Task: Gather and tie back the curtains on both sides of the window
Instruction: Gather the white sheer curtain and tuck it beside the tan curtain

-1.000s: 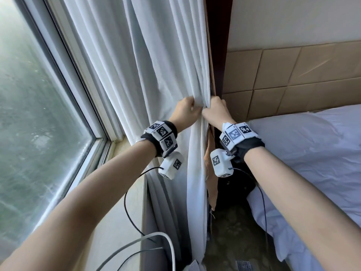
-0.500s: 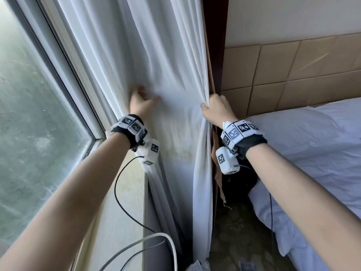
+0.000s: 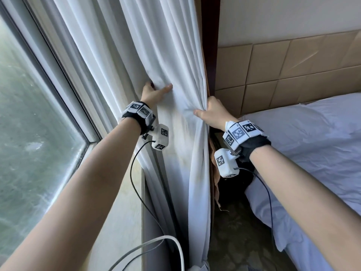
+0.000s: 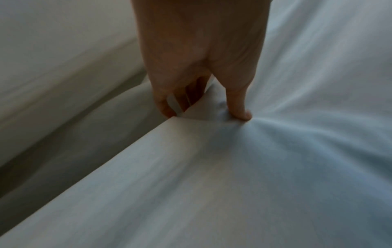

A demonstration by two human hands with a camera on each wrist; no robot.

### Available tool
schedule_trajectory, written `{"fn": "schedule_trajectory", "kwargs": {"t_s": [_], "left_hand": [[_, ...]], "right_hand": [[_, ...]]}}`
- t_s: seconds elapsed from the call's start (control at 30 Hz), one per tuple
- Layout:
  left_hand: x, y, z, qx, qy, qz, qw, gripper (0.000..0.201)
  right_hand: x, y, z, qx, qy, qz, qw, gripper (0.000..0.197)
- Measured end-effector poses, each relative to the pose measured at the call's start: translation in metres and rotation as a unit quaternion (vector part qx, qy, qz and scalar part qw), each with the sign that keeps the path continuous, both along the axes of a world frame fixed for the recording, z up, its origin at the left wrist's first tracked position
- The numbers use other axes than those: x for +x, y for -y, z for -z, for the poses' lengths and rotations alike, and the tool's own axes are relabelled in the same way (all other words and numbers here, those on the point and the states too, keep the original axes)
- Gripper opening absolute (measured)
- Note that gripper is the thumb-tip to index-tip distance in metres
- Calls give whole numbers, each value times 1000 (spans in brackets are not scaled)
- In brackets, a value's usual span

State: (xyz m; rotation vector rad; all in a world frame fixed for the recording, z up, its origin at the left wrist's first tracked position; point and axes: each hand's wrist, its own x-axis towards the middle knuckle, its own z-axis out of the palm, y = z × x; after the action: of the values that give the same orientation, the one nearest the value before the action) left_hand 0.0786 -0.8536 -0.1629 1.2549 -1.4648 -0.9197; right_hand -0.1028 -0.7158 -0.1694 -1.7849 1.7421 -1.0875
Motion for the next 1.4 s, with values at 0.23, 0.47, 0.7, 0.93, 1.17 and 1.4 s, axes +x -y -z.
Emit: {"fn": "schedule_trajectory", "kwargs": {"t_s": [0.23, 0.47, 0.7, 0.93, 1.17, 1.4], "left_hand": [[1, -2, -6, -34, 60, -59, 996, 50], [31, -16, 6, -91, 141, -97, 981, 43], [51, 5, 15, -13, 68, -59, 996, 130], [25, 21, -6, -3, 18, 0, 1000, 116], [8, 8, -21, -9, -25, -3, 1000, 36], [9, 0, -20, -17, -14, -60, 998, 39]], "right_hand": [[4, 2, 2, 8, -3, 14, 1000, 26], [-5, 7, 2, 25, -42, 83, 995, 31], [5, 5, 0, 29, -33, 43, 998, 31], [4, 8, 4, 25, -4, 17, 1000, 35], [-3, 11, 4, 40, 22, 35, 998, 41], [3, 8, 0, 20, 21, 39, 999, 30]]}}
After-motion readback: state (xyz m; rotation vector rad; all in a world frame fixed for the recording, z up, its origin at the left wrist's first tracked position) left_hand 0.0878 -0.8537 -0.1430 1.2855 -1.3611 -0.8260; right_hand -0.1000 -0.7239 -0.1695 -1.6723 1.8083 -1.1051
